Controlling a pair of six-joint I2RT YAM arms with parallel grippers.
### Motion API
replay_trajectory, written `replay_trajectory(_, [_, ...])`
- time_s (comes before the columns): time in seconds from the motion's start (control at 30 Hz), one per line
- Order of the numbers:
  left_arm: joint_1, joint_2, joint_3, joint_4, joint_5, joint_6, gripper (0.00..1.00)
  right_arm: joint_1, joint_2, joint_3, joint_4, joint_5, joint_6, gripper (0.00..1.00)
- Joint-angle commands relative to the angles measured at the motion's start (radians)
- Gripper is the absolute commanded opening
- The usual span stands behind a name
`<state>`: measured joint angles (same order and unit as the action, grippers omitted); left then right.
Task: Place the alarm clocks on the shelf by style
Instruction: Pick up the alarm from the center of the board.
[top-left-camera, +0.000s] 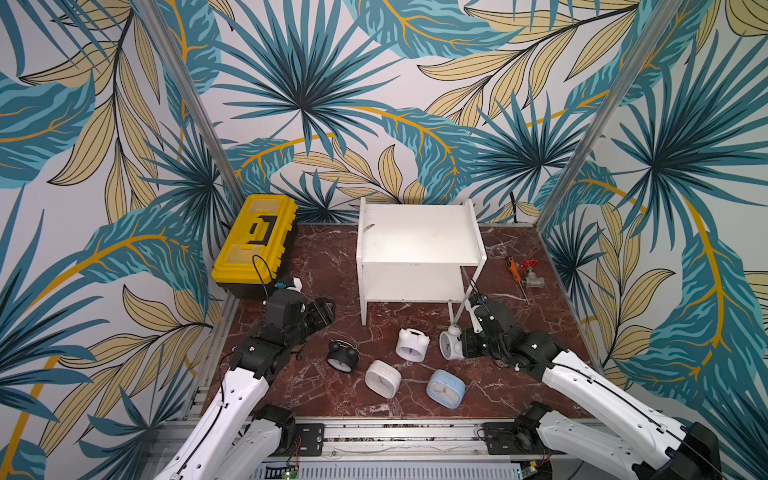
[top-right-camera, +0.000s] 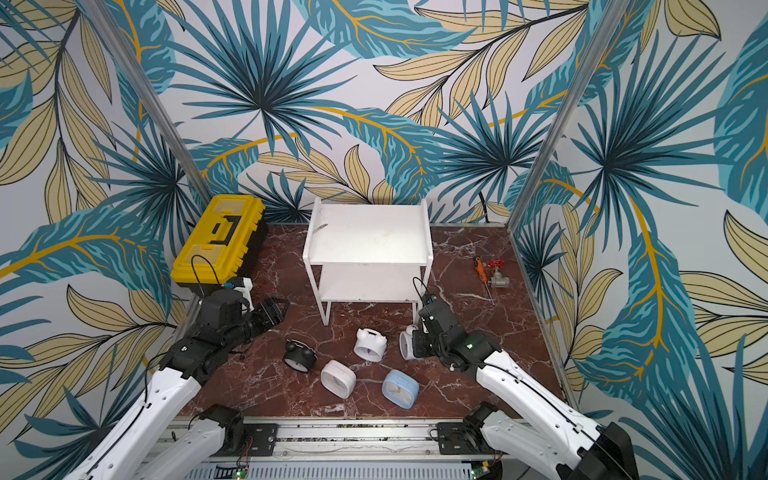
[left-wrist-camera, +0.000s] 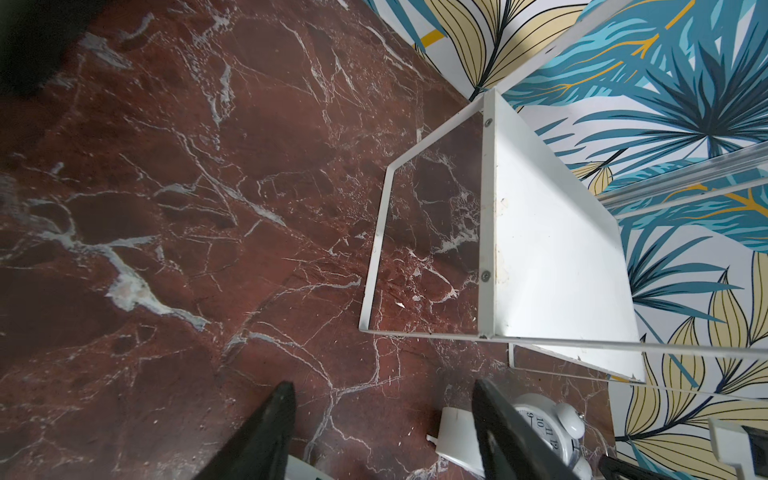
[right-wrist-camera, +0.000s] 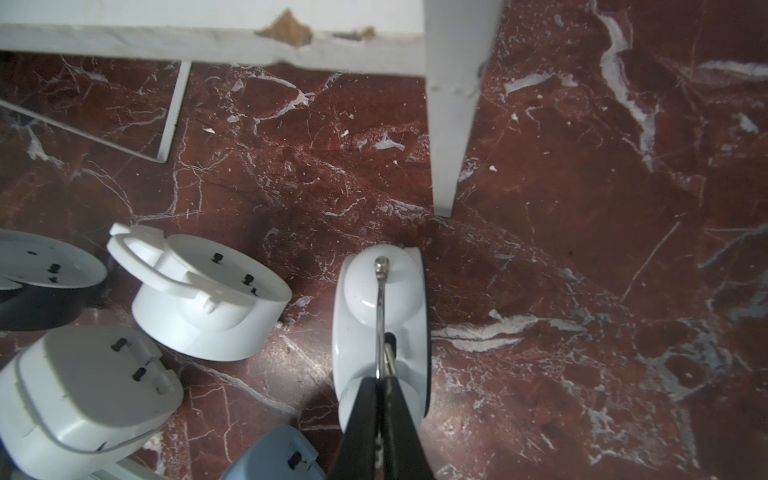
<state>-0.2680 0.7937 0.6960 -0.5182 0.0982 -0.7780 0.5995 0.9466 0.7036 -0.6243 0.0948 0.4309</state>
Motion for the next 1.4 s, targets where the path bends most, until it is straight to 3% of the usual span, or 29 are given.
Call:
replay_trajectory(0.0, [-0.003, -0.016, -0.024, -0.002, 0.002, -0.002, 0.70, 0.013, -0.033, 0.027, -0.058, 0.057, 0.007, 0.04])
replay_trajectory(0.3, [-0.004, -0.023, 0.016, -0.024, -0.011, 0.022, 0.70, 0.048, -0.088, 0.151, -0.208, 0.128, 0.053, 0.00])
replay_trajectory(0.47, [-0.004, -0.021, 0.110, -0.048, -0.026, 0.093, 0.75, 0.079, -0.118, 0.258, -0.303, 0.054, 0.023, 0.00])
replay_trajectory(0.57, [-0.003, -0.023, 0.154, 0.009, 0.000, 0.146, 0.79, 0.079, -0.138, 0.341, -0.341, -0.054, -0.045, 0.00])
replay_trajectory(0.7, [-0.003, 0.018, 0.267, 0.030, 0.142, 0.201, 0.80, 0.080, -0.111, 0.509, -0.373, -0.255, -0.120, 0.00])
replay_trajectory(0.83, [-0.003, 0.033, 0.329, 0.102, 0.419, 0.195, 0.85, 0.080, -0.060, 0.634, -0.349, -0.487, -0.131, 0.00])
replay_trajectory(1.0, [-0.004, 0.052, 0.316, 0.396, 0.753, 0.043, 0.95, 0.080, -0.006, 0.755, -0.204, -0.651, -0.148, 0.00])
replay_trajectory(1.2, [-0.007, 0.125, 0.260, 0.850, 0.911, -0.202, 1.00, 0.078, 0.171, 0.927, -0.086, -0.844, -0.148, 0.00])
replay_trajectory(1.37, [-0.007, 0.201, 0.253, 1.139, 0.963, -0.339, 1.00, 0.069, 0.298, 1.023, 0.112, -0.982, -0.034, 0.00])
